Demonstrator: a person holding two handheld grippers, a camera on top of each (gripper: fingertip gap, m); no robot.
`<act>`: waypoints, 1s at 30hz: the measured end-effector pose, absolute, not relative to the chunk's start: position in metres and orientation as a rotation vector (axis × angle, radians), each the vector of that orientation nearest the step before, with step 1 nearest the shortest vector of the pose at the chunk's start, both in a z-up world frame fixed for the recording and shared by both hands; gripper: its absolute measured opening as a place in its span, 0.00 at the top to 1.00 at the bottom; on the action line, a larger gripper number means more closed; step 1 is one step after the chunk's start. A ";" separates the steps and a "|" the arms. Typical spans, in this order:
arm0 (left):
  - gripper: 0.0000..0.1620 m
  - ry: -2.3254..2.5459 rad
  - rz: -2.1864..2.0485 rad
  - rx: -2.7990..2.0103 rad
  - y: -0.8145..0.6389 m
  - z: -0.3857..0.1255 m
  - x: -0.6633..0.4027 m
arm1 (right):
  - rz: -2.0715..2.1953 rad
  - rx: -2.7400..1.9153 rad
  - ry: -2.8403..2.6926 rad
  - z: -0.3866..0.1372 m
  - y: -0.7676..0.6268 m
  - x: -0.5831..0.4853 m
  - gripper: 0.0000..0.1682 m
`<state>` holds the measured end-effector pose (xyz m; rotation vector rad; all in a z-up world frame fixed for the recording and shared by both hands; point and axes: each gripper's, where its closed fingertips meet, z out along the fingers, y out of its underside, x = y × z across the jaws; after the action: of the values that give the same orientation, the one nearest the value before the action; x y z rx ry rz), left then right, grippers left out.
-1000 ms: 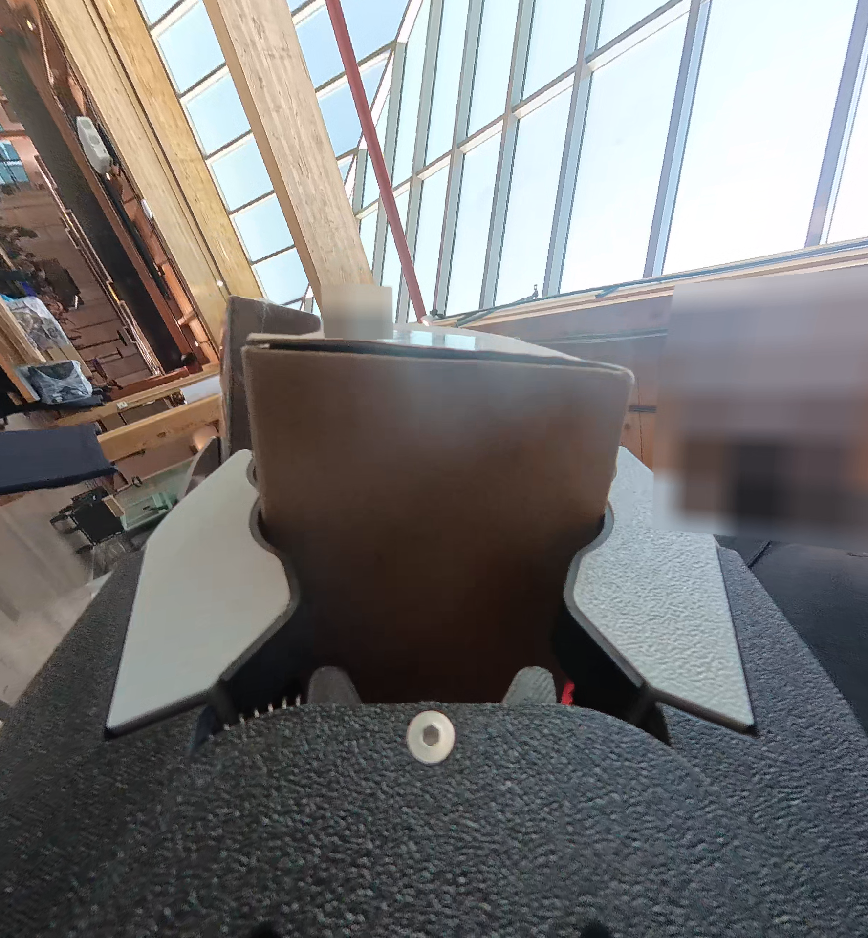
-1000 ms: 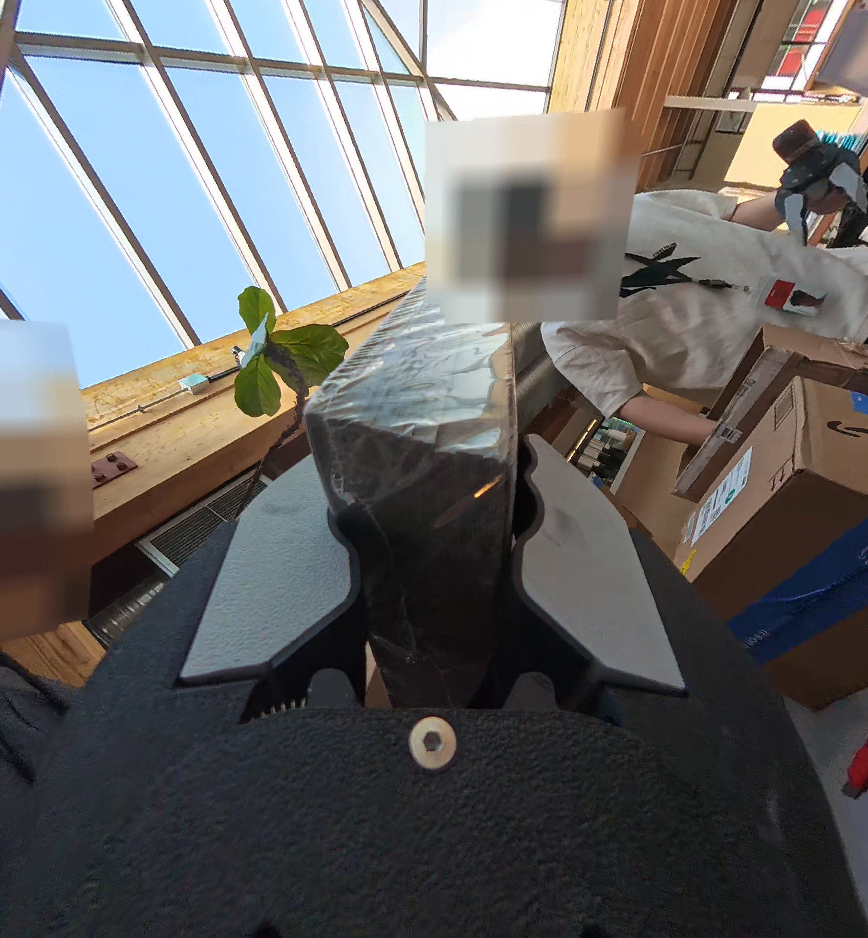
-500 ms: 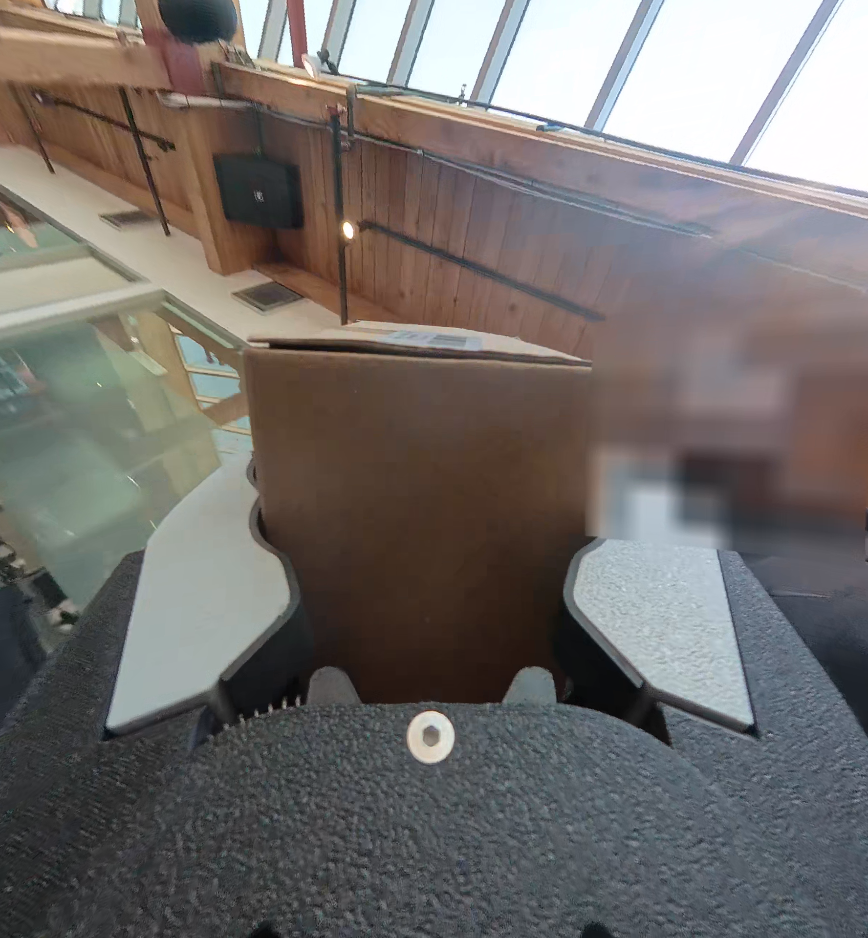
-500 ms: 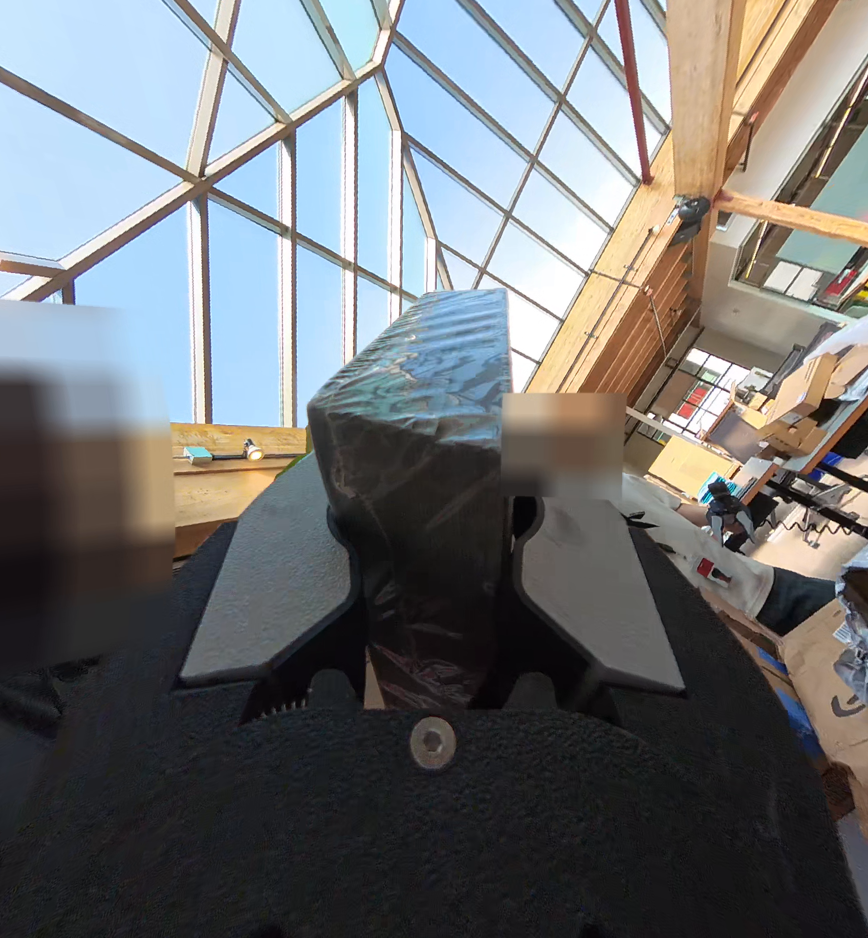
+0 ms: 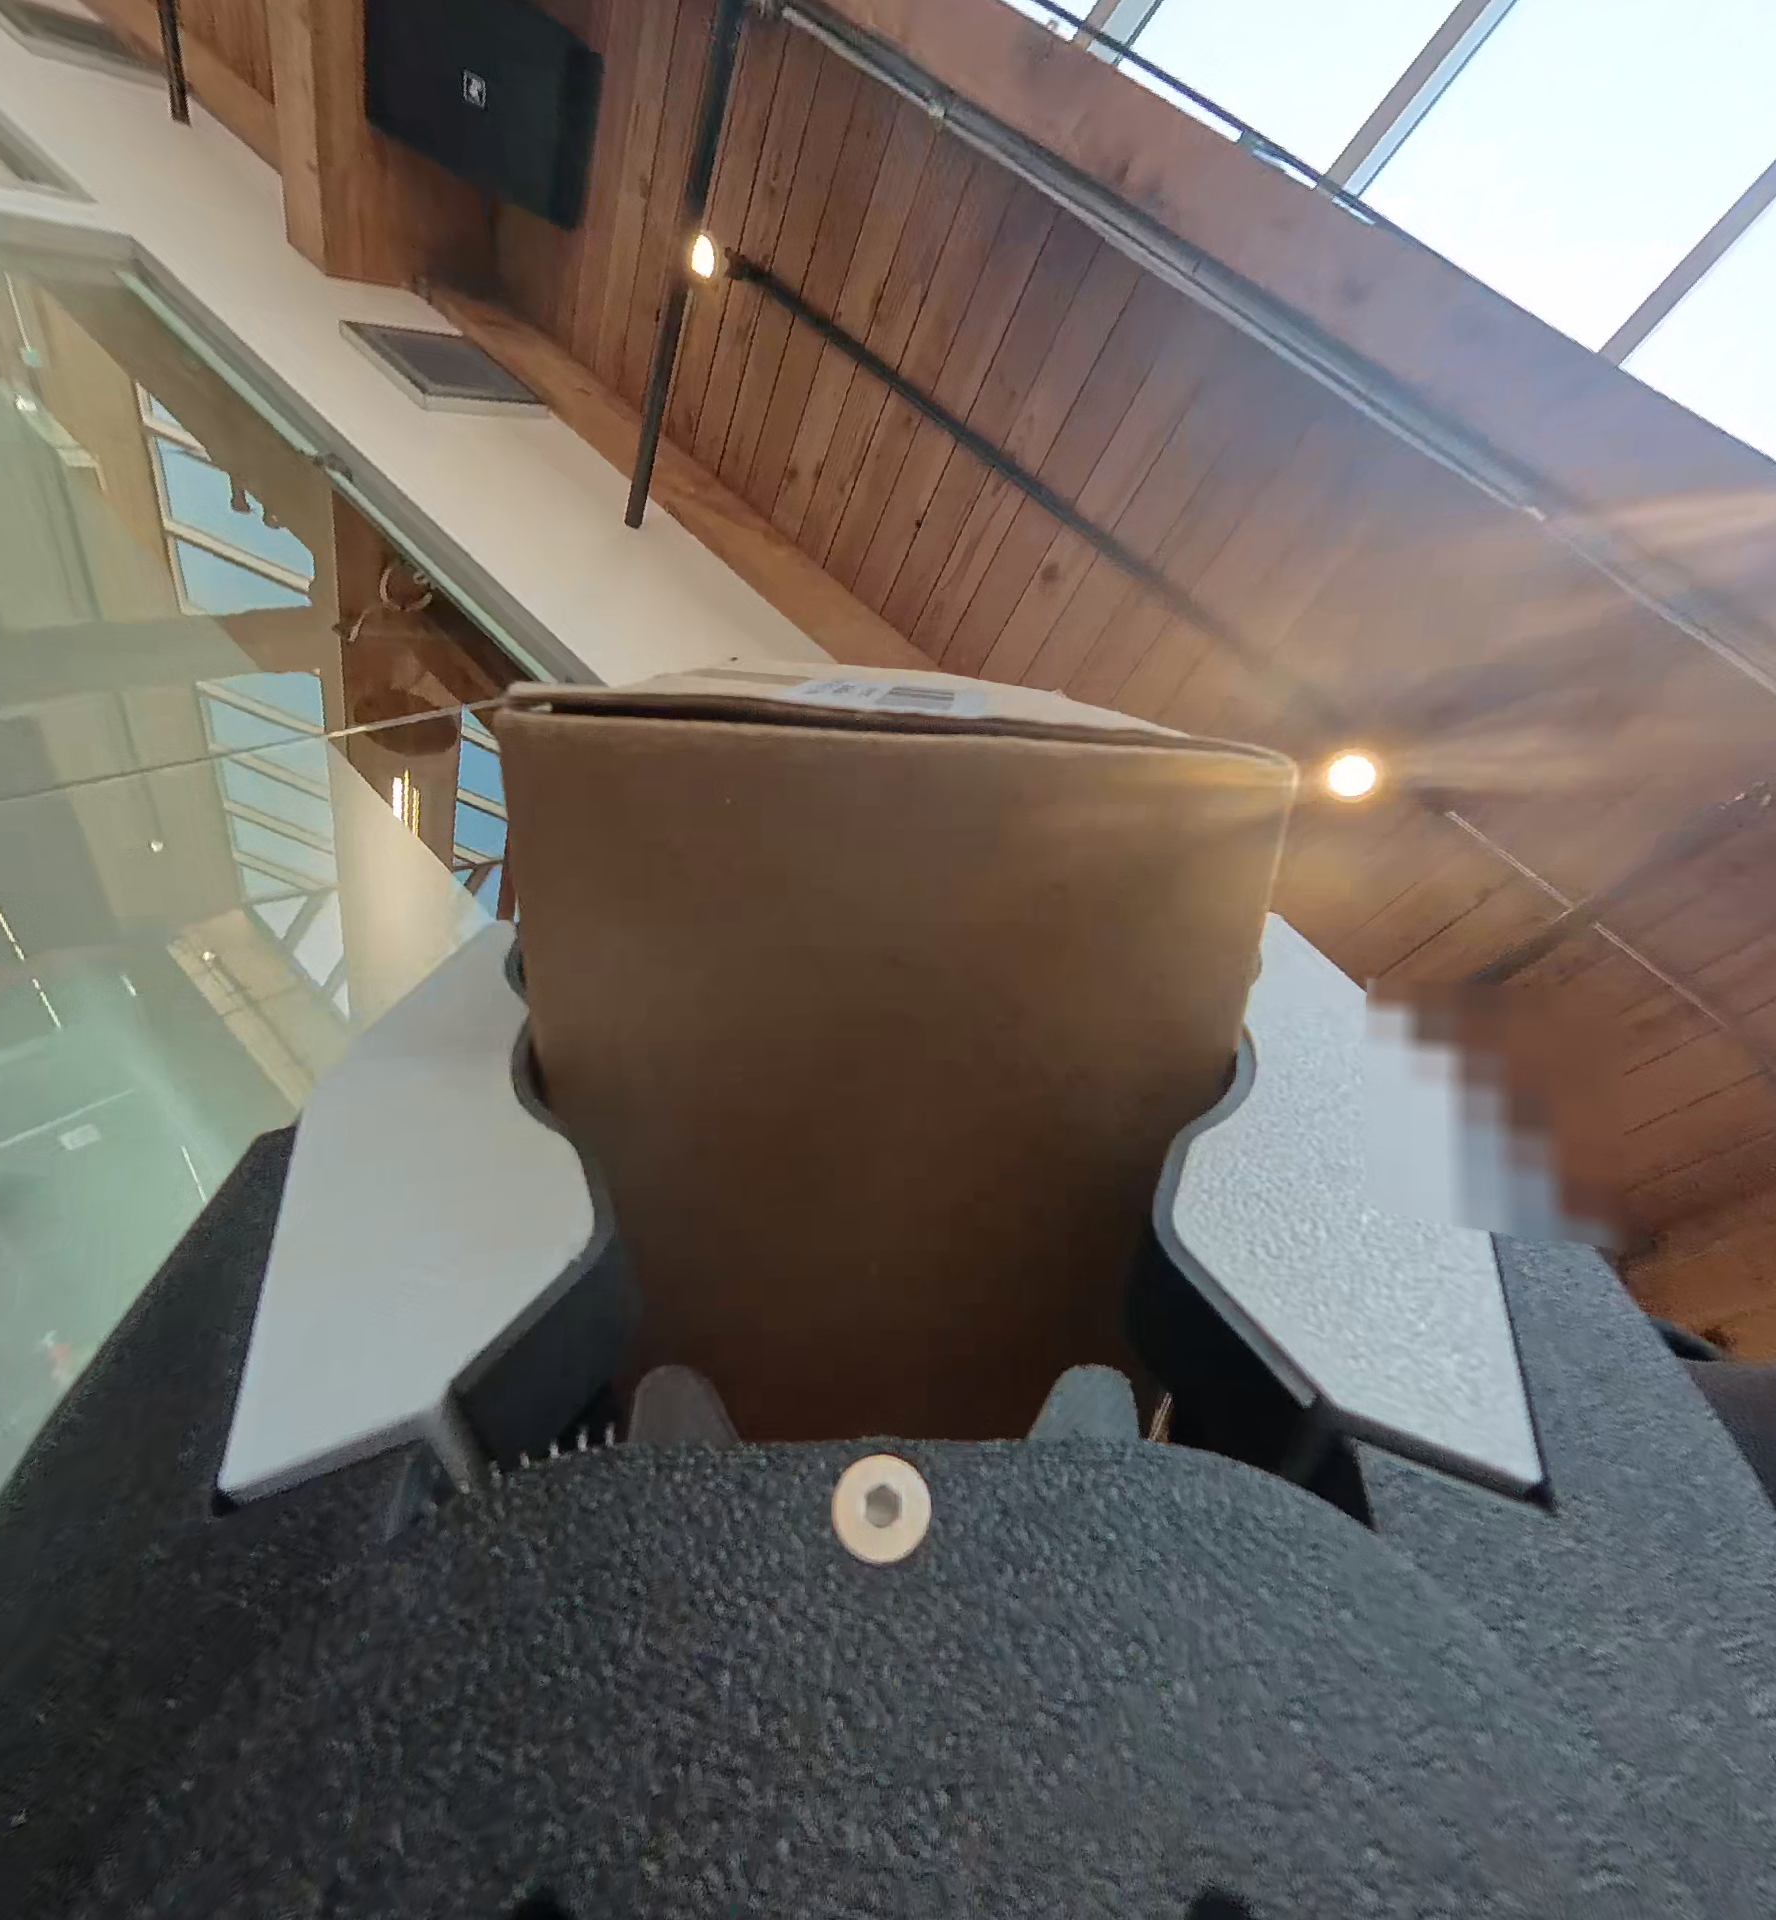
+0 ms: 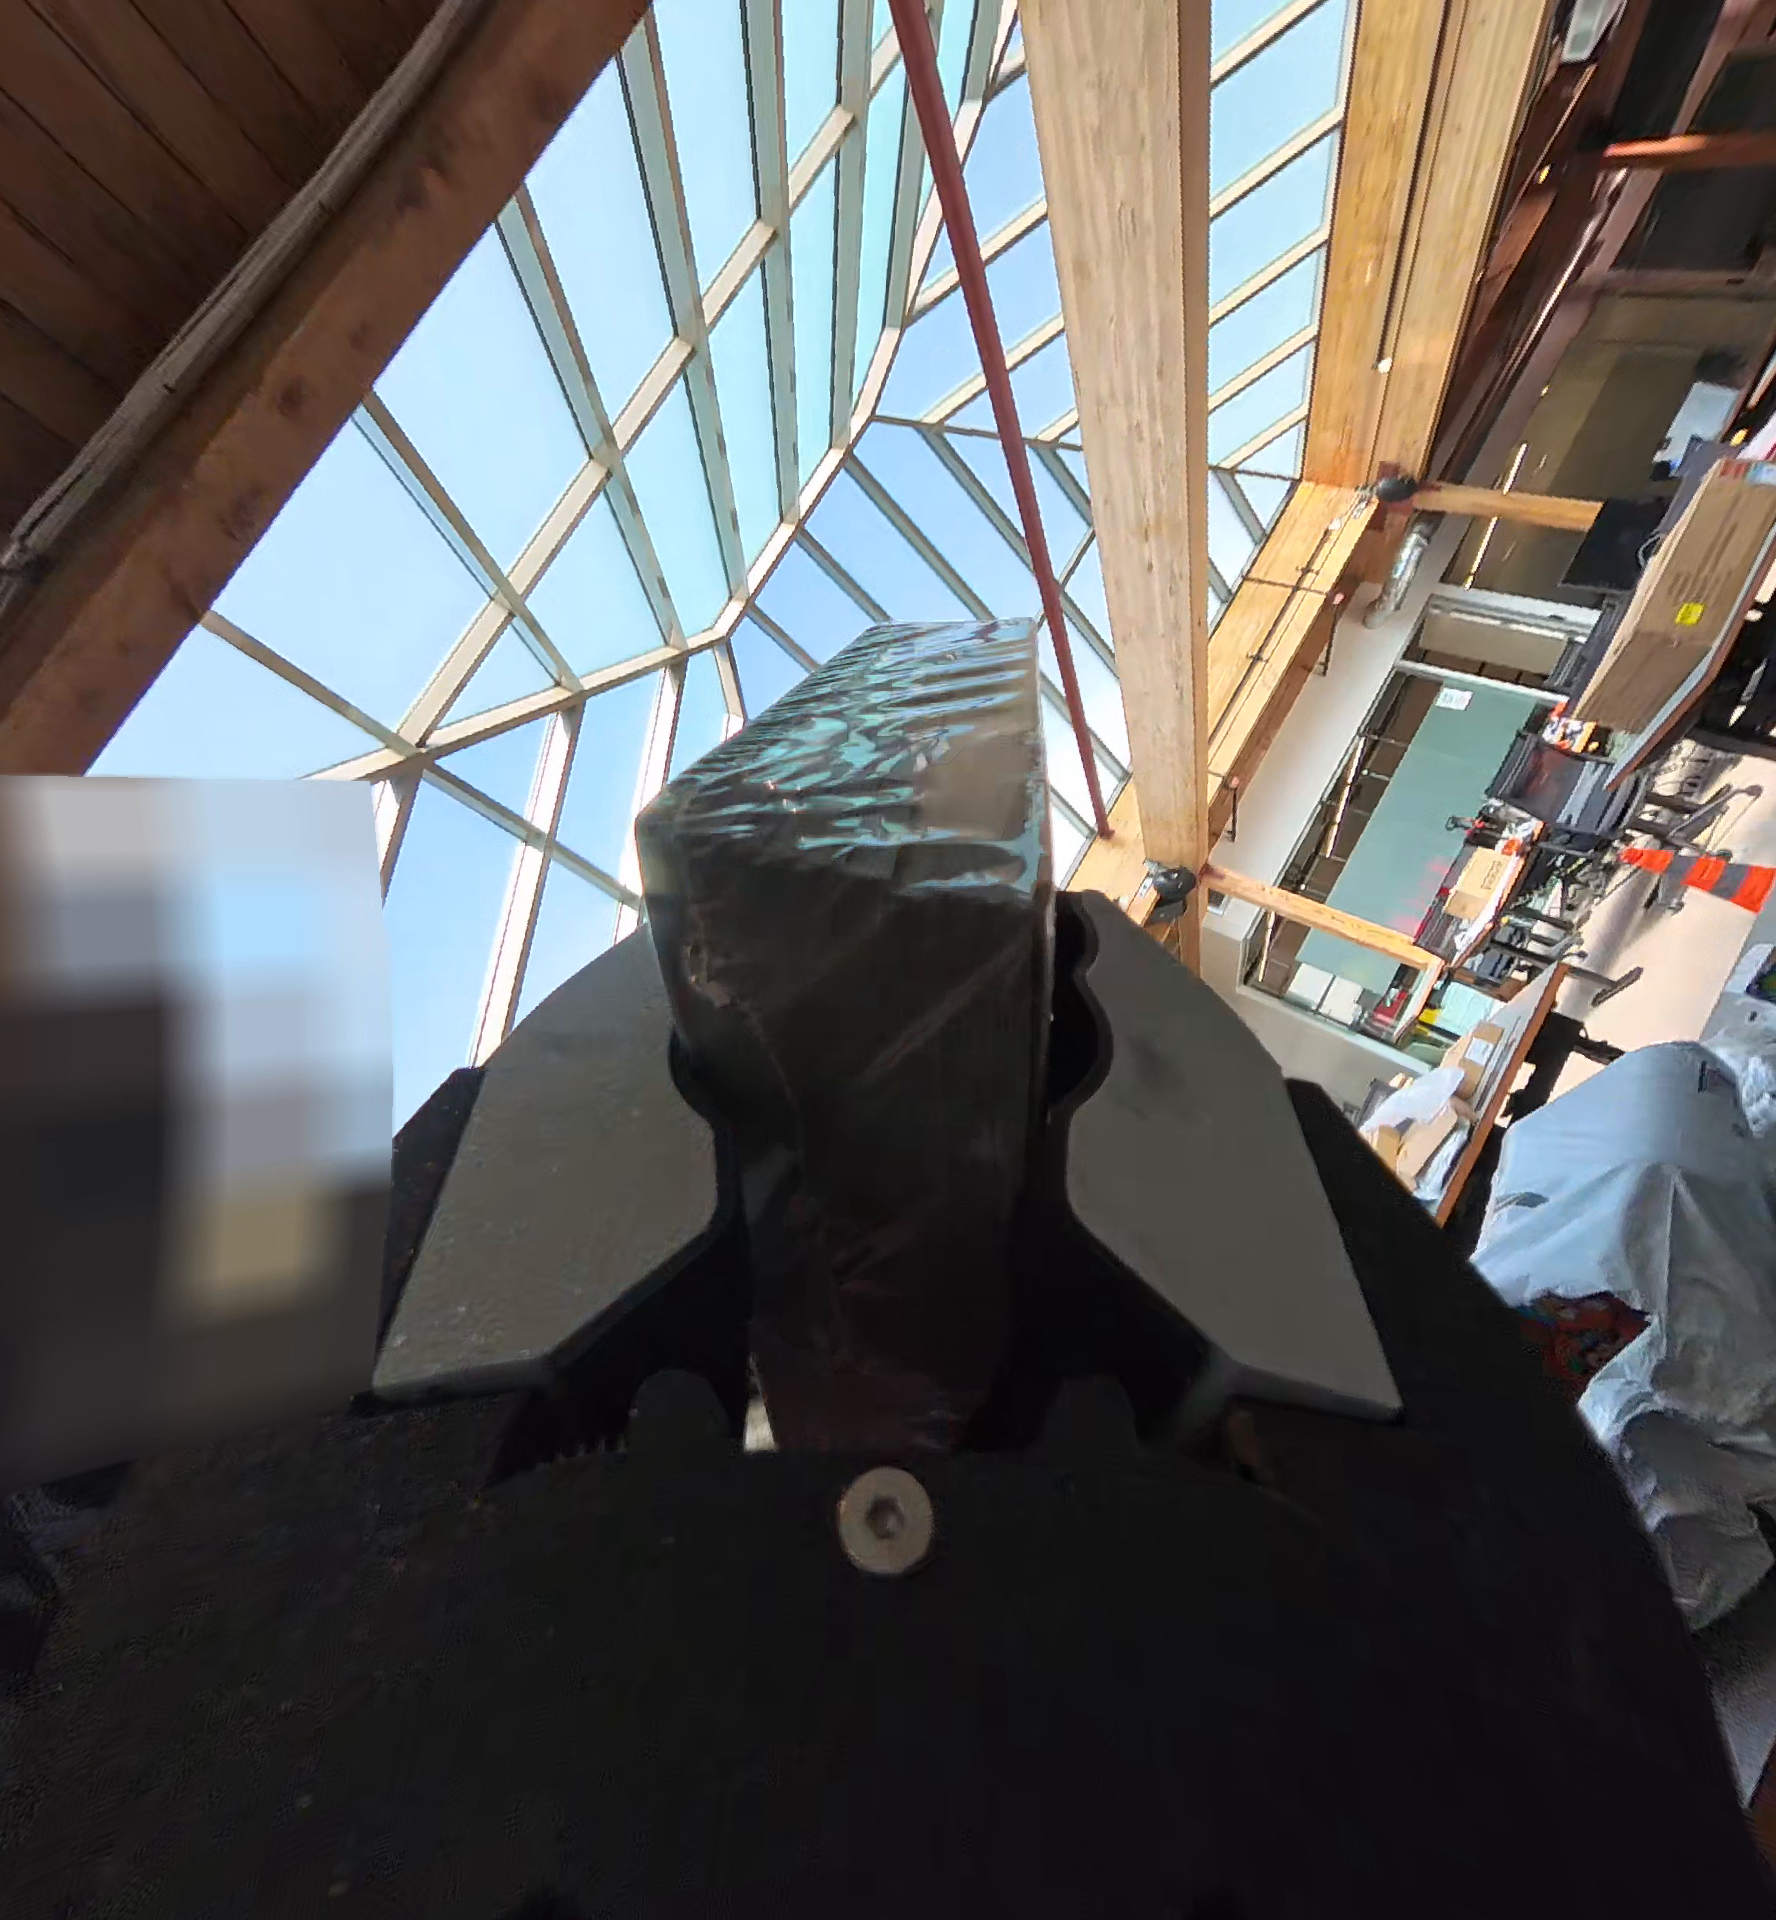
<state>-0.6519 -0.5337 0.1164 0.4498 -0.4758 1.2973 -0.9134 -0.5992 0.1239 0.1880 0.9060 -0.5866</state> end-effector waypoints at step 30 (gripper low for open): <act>0.25 -0.498 1.315 0.494 -1.093 0.063 -0.675 | -0.411 0.220 0.850 0.063 -1.182 -0.912 0.63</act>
<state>-0.6753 -1.0931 0.0632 0.4944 -0.4977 1.3148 -0.9124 -1.1815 0.0626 0.2202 0.8496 -0.4108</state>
